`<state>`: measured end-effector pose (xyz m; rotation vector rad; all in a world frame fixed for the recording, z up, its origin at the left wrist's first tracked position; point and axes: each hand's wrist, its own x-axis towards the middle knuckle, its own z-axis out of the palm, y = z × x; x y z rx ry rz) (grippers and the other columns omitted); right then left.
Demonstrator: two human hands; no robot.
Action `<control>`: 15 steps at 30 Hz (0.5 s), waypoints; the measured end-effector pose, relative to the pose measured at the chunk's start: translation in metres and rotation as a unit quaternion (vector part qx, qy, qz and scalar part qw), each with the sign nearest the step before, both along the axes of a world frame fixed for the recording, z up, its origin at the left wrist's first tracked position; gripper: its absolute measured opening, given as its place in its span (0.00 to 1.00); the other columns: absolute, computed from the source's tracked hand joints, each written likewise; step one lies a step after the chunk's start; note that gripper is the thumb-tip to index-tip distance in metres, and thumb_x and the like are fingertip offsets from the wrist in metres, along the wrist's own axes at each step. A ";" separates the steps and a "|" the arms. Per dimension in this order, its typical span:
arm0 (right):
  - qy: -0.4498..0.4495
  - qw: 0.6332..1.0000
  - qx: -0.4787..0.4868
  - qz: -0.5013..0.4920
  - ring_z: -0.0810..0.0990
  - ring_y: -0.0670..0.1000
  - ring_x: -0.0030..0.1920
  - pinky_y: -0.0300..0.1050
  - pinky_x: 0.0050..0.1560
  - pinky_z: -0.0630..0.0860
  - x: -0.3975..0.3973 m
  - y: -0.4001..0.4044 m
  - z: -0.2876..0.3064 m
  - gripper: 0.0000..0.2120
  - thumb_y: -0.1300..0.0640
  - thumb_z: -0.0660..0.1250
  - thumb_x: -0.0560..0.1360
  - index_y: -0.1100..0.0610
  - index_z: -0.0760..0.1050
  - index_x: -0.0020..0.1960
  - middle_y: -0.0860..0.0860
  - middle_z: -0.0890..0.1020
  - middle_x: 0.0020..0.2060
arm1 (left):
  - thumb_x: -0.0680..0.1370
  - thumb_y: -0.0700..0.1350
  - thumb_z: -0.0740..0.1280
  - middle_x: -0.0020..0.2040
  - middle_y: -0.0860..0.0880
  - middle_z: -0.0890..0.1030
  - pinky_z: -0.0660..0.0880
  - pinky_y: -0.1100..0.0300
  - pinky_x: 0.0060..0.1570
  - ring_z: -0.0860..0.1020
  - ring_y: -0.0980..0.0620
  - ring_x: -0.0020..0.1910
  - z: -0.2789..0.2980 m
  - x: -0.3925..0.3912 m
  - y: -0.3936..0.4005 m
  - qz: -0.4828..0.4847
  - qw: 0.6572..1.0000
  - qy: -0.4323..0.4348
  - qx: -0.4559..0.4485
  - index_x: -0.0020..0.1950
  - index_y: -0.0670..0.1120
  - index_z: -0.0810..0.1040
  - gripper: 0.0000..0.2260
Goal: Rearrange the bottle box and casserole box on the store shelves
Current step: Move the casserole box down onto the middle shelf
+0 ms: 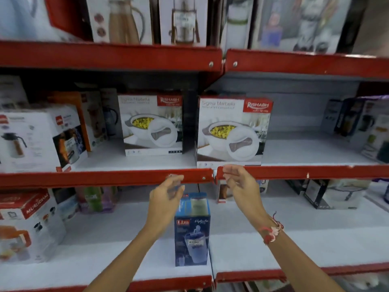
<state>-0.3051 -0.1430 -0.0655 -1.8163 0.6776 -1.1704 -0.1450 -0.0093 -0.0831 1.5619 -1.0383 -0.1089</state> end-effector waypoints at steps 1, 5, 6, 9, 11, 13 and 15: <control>-0.009 1.000 -0.011 -0.016 0.81 0.49 0.53 0.42 0.50 0.80 -0.002 -0.005 0.013 0.13 0.65 0.64 0.77 0.50 0.77 0.56 0.47 0.82 0.52 | 0.76 0.39 0.68 0.55 0.50 0.82 0.73 0.79 0.48 0.79 0.63 0.50 0.016 0.000 -0.006 0.006 1.000 -0.005 -0.025 0.61 0.45 0.79 0.13; -0.051 0.995 -0.052 -0.073 0.78 0.47 0.59 0.27 0.45 0.73 -0.010 -0.035 0.053 0.13 0.63 0.63 0.78 0.51 0.74 0.60 0.49 0.79 0.59 | 0.77 0.42 0.67 0.60 0.51 0.79 0.79 0.52 0.56 0.79 0.53 0.57 0.061 0.003 -0.032 0.006 0.997 0.000 -0.077 0.64 0.48 0.75 0.16; -0.061 0.993 -0.054 -0.084 0.77 0.48 0.61 0.30 0.47 0.72 -0.010 -0.044 0.060 0.14 0.62 0.63 0.78 0.52 0.73 0.62 0.50 0.78 0.61 | 0.77 0.43 0.67 0.61 0.52 0.78 0.77 0.49 0.58 0.77 0.51 0.60 0.068 0.004 -0.038 0.004 0.997 0.007 -0.079 0.66 0.48 0.74 0.17; -0.081 0.987 -0.041 -0.131 0.73 0.52 0.64 0.44 0.57 0.73 -0.007 -0.072 0.069 0.19 0.55 0.65 0.77 0.52 0.68 0.67 0.49 0.72 0.64 | 0.76 0.46 0.68 0.67 0.49 0.75 0.71 0.53 0.66 0.72 0.51 0.67 0.085 0.009 -0.061 0.007 0.996 0.018 -0.083 0.69 0.47 0.71 0.21; -0.090 0.983 -0.027 -0.160 0.70 0.55 0.67 0.55 0.66 0.71 -0.006 -0.089 0.070 0.25 0.49 0.67 0.76 0.50 0.64 0.70 0.51 0.68 0.67 | 0.76 0.48 0.68 0.71 0.48 0.71 0.67 0.58 0.65 0.69 0.50 0.70 0.091 0.013 -0.076 0.003 0.997 0.033 -0.063 0.72 0.45 0.67 0.25; -0.088 0.979 -0.016 -0.181 0.64 0.58 0.72 0.63 0.70 0.65 -0.005 -0.102 0.073 0.31 0.44 0.67 0.75 0.49 0.59 0.73 0.54 0.62 0.72 | 0.75 0.53 0.68 0.74 0.47 0.67 0.64 0.57 0.67 0.66 0.48 0.72 0.094 0.015 -0.092 -0.013 0.998 0.047 -0.037 0.74 0.46 0.63 0.31; -0.077 0.981 0.007 -0.179 0.58 0.58 0.75 0.65 0.72 0.61 -0.002 -0.115 0.075 0.36 0.39 0.65 0.74 0.47 0.54 0.76 0.52 0.58 0.76 | 0.69 0.65 0.67 0.75 0.48 0.66 0.65 0.49 0.71 0.65 0.47 0.73 0.091 0.017 -0.106 -0.019 0.998 0.060 -0.012 0.75 0.51 0.59 0.39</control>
